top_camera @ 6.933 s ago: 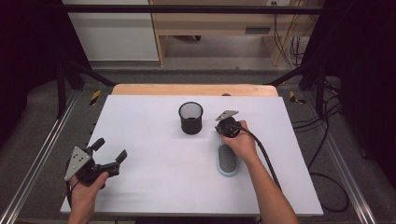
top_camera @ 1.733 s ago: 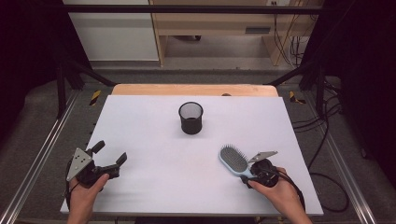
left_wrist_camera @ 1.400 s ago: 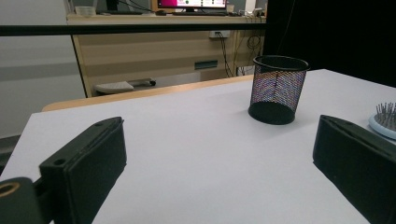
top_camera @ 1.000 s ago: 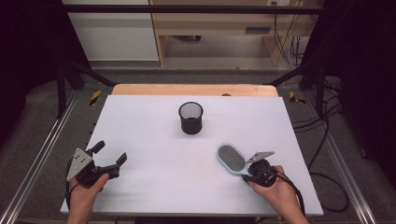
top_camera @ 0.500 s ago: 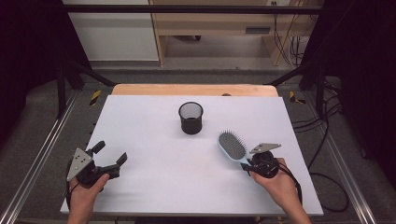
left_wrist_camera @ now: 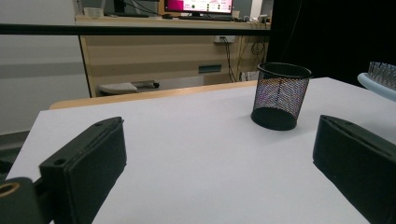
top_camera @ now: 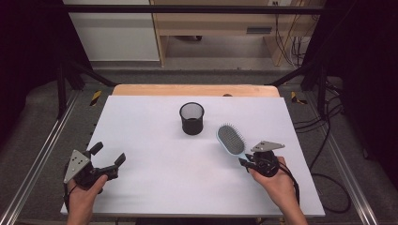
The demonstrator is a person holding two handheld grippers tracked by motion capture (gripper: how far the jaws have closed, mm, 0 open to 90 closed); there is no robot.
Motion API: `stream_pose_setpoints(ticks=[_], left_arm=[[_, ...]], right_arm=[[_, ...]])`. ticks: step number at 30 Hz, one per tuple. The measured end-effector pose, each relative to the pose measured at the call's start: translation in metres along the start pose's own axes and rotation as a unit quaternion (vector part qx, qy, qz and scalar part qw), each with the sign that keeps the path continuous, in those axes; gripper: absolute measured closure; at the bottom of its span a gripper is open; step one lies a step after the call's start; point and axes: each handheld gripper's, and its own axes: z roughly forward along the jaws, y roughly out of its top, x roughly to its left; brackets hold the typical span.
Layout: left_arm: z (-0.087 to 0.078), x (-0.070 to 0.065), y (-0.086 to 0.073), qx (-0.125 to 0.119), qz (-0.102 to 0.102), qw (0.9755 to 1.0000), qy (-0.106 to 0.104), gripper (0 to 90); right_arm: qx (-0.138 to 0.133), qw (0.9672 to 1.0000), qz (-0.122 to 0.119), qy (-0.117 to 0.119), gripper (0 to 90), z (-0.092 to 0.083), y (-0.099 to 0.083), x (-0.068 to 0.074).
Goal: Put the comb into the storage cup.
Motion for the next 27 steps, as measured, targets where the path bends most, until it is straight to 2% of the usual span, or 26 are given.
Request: stream_pose_setpoints(ticks=[4,8,13,15,18,23,24,27], left_arm=[[0.000,-0.001,0.002,-0.003,-0.004,1.0000,-0.001,2.4],[-0.001,-0.004,0.003,-0.007,-0.009,0.9999,-0.008,2.1],[-0.002,-0.013,0.007,-0.011,-0.020,0.9995,-0.019,1.1],[0.000,-0.016,0.008,-0.012,-0.015,0.9994,-0.028,0.9],[0.004,-0.019,0.010,-0.012,-0.020,0.9994,-0.026,0.9],[0.012,-0.027,0.022,-0.021,-0.022,0.9990,-0.032,1.1],[0.013,-0.029,0.025,-0.023,-0.017,0.9992,-0.029,1.1],[0.018,-0.036,0.036,-0.027,-0.008,0.9987,-0.043,1.1]], right_arm=[[-0.031,0.9995,-0.009,0.004,69.6,-0.003,-0.003,0.005],[-0.046,0.9989,-0.010,0.001,69.6,-0.004,-0.004,0.008],[-0.088,0.9960,-0.013,-0.001,69.7,-0.008,0.004,0.013],[-0.102,0.9947,-0.017,-0.003,69.6,-0.008,0.007,0.016],[-0.116,0.9930,-0.024,0.000,69.6,-0.007,0.012,0.020],[-0.133,0.9903,-0.038,0.007,69.6,-0.002,0.020,0.028],[-0.137,0.9899,-0.038,0.010,69.6,-0.001,0.022,0.029],[-0.147,0.9885,-0.031,0.020,69.7,0.003,0.025,0.032]])
